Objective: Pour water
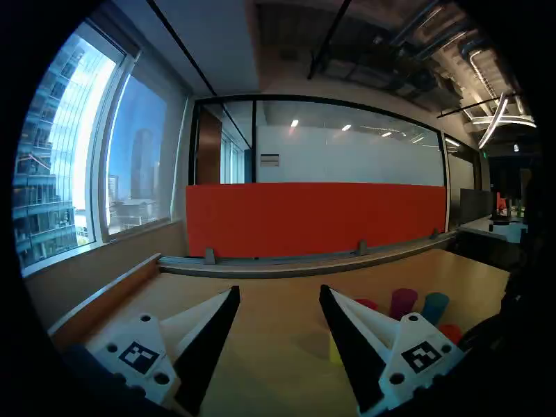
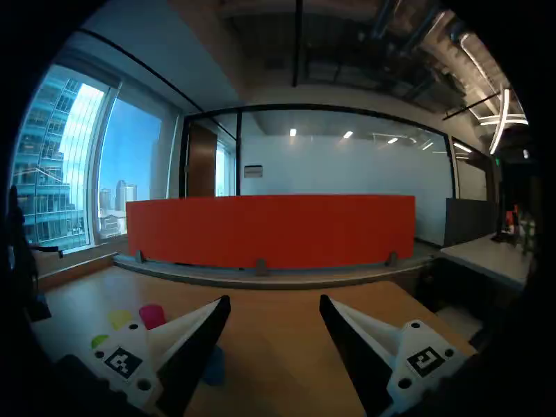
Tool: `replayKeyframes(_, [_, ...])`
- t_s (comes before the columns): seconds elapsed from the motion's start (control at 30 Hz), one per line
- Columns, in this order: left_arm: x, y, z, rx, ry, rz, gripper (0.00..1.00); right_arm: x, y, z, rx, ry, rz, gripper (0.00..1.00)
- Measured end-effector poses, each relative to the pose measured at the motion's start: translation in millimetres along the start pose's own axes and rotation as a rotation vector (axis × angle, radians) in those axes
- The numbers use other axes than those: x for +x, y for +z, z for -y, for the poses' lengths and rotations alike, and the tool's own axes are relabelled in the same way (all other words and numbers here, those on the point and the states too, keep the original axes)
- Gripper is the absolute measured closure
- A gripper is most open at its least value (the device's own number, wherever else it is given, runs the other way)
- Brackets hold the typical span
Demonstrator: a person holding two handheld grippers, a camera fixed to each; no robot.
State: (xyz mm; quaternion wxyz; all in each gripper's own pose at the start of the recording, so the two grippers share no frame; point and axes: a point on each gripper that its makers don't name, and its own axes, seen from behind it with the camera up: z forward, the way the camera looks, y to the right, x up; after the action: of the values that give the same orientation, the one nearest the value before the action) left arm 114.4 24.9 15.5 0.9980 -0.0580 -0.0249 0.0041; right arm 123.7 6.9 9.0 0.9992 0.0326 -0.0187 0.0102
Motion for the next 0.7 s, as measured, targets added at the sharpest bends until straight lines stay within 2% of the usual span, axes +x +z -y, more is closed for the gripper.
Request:
replayKeyframes(0.47, [55.6, 9.3, -5.5, -0.039, 0.037, 0.006, 0.16, 57.9, 6.3, 3.2, 0.047, 0.019, 0.001, 0.01])
replayKeyframes(0.7, [72.7, 10.0, -11.4, -0.08, 0.018, 0.005, 0.16, 70.3, 5.1, 9.7, 0.065, -0.002, -0.003, 0.01])
